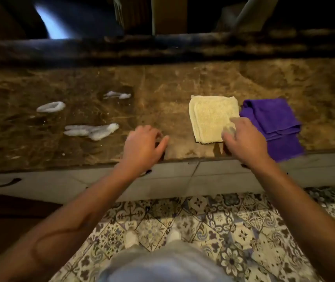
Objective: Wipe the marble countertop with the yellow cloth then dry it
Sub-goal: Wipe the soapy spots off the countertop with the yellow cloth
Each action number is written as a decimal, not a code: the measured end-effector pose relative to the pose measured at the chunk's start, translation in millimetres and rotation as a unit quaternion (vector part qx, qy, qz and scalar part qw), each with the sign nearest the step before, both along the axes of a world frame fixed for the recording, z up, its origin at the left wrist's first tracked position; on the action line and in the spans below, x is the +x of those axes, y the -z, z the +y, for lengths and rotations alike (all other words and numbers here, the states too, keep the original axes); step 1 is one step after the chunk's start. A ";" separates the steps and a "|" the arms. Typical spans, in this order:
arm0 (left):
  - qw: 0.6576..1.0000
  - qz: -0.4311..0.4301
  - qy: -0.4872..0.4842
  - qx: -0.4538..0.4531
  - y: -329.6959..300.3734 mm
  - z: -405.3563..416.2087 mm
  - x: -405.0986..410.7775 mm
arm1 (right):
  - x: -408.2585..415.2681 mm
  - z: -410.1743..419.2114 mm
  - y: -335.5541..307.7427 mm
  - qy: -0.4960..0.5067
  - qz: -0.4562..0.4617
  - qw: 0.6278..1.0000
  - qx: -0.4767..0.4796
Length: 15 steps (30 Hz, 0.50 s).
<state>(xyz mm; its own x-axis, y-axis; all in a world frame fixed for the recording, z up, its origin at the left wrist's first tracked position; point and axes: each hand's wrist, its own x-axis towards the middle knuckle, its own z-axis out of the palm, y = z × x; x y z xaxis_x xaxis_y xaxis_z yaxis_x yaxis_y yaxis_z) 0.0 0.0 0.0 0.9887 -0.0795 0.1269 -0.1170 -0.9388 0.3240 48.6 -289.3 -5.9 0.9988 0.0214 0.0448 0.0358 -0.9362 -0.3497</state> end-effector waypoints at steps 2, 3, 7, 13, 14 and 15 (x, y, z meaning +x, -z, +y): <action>0.998 0.037 -0.023 0.040 -4.2 -18.3 37.5 | 24.7 -1.0 -0.5 0.044 0.018 0.999 -0.009; 0.997 0.055 -0.028 0.056 -3.4 -27.3 56.8 | 38.1 -1.3 1.5 0.065 0.023 0.997 -0.020; 0.984 0.143 -0.055 0.093 7.7 -61.6 108.3 | 66.1 10.8 8.0 0.128 0.060 0.986 -0.090; 0.970 0.166 -0.053 0.167 23.8 -92.2 135.7 | 88.2 20.0 12.1 0.163 0.084 0.976 -0.121; 0.972 0.164 -0.053 0.160 25.7 -96.7 134.8 | 89.4 19.2 12.9 0.162 0.089 0.977 -0.106; 0.975 0.162 -0.056 0.144 26.8 -100.6 133.4 | 90.6 17.6 13.1 0.162 0.100 0.978 -0.085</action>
